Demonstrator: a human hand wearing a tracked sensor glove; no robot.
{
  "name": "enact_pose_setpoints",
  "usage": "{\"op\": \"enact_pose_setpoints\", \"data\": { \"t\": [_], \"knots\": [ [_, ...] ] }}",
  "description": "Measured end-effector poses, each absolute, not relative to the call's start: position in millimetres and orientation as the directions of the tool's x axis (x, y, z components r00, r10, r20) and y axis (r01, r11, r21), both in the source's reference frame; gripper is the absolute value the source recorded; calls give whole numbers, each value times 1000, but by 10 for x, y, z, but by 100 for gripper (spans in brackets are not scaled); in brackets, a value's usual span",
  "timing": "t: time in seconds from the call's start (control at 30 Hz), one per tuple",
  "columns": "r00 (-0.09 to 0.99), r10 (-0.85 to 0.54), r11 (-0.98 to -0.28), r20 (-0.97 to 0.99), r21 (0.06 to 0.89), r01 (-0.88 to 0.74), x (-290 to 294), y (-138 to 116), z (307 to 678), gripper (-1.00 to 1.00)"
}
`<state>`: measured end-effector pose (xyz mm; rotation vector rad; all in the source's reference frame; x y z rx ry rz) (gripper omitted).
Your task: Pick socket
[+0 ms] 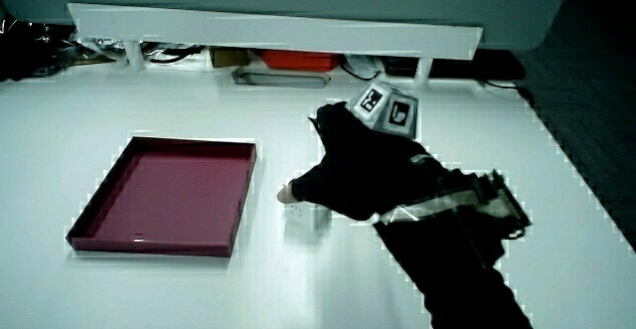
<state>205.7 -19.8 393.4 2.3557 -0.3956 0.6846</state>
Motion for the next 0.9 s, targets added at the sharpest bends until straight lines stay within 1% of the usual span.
{"op": "enact_pose_setpoints", "data": {
  "t": [0.33, 0.43, 0.47, 0.63, 0.67, 0.9],
  "knots": [
    [829, -16, -694, 559, 590, -411, 2030, -315, 4367, 0],
    [828, -1, -685, 561, 602, -410, 1997, -338, 4462, 0],
    [833, 17, -680, 553, 617, -396, 2014, -345, 4550, 0],
    [827, 47, -665, 561, 635, -393, 1972, -372, 4684, 0],
    [834, 51, -654, 549, 649, -387, 1986, -377, 4768, 0],
    [832, 101, -627, 545, 684, -372, 1972, -374, 4976, 0]
  ]
}}
